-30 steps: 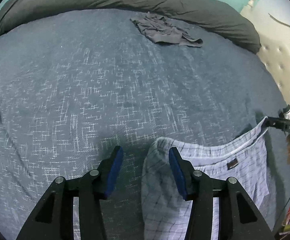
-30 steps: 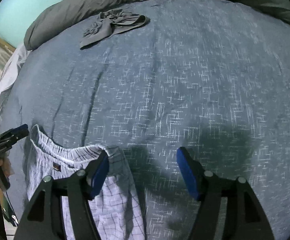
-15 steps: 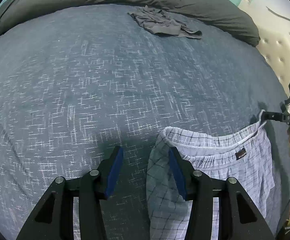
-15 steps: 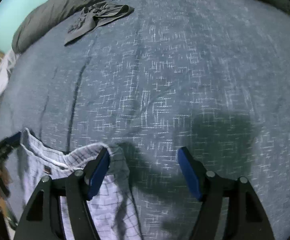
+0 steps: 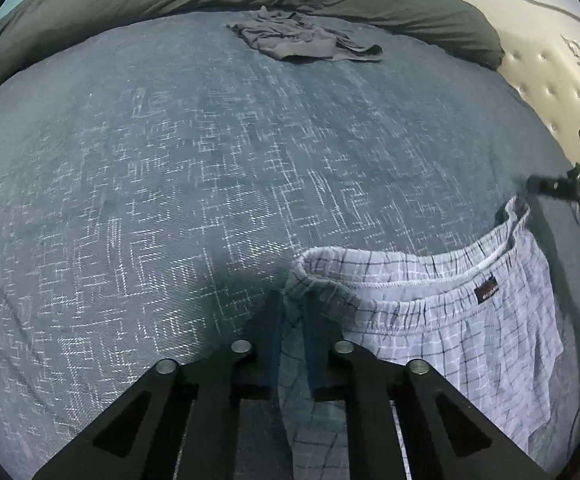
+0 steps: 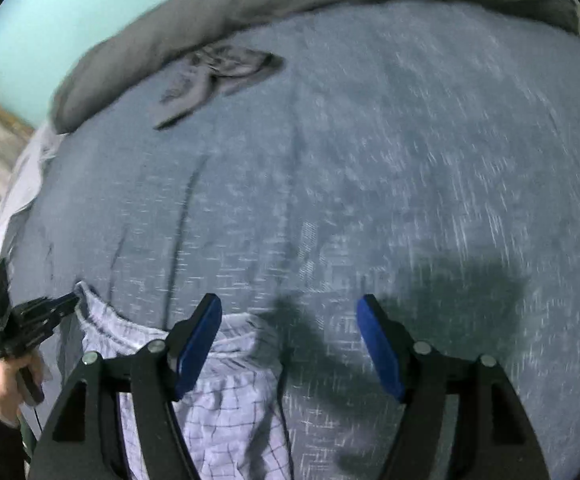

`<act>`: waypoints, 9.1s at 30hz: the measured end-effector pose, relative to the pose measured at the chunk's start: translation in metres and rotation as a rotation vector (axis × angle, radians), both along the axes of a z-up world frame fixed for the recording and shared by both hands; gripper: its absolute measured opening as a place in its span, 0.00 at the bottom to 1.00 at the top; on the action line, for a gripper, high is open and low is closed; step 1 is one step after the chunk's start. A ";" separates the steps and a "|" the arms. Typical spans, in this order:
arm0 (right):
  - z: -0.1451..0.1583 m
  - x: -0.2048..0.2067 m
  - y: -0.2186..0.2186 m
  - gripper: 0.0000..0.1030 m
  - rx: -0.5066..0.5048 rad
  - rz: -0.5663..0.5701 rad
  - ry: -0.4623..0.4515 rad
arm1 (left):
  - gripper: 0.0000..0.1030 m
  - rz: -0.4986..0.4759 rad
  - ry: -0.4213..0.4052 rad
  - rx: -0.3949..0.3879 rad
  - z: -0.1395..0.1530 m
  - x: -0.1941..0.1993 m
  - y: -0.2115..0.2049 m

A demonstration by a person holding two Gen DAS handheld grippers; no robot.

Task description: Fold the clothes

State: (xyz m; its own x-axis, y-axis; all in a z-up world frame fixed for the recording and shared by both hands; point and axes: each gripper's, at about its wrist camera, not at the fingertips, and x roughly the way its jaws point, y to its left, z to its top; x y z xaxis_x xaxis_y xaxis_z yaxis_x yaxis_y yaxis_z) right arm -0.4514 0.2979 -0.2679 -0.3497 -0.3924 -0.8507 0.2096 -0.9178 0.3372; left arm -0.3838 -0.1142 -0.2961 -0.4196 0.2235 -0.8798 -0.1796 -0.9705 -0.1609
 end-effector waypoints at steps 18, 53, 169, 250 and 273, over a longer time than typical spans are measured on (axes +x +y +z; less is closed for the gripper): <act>-0.022 0.038 -0.050 0.24 0.161 0.251 0.137 | 0.09 -0.019 0.035 0.023 0.006 0.000 0.003; -0.035 -0.007 -0.038 0.05 0.076 0.059 0.138 | 0.03 0.124 0.023 0.109 -0.001 -0.033 -0.025; -0.071 0.191 0.138 0.02 -0.447 -0.464 0.027 | 0.04 0.260 0.093 0.297 -0.007 0.178 -0.031; -0.078 0.198 0.141 0.03 -0.526 -0.494 0.009 | 0.18 0.306 0.014 0.210 0.021 0.055 -0.068; -0.079 0.198 0.147 0.03 -0.530 -0.480 0.008 | 0.01 0.340 -0.045 0.145 0.003 0.027 -0.064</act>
State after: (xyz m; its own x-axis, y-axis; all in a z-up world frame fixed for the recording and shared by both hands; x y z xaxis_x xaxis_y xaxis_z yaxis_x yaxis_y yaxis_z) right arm -0.2535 0.4451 -0.3469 -0.5931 -0.5538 -0.5844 -0.1716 -0.6222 0.7638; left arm -0.3564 -0.1787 -0.2935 -0.4532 0.2017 -0.8683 0.1598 -0.9399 -0.3017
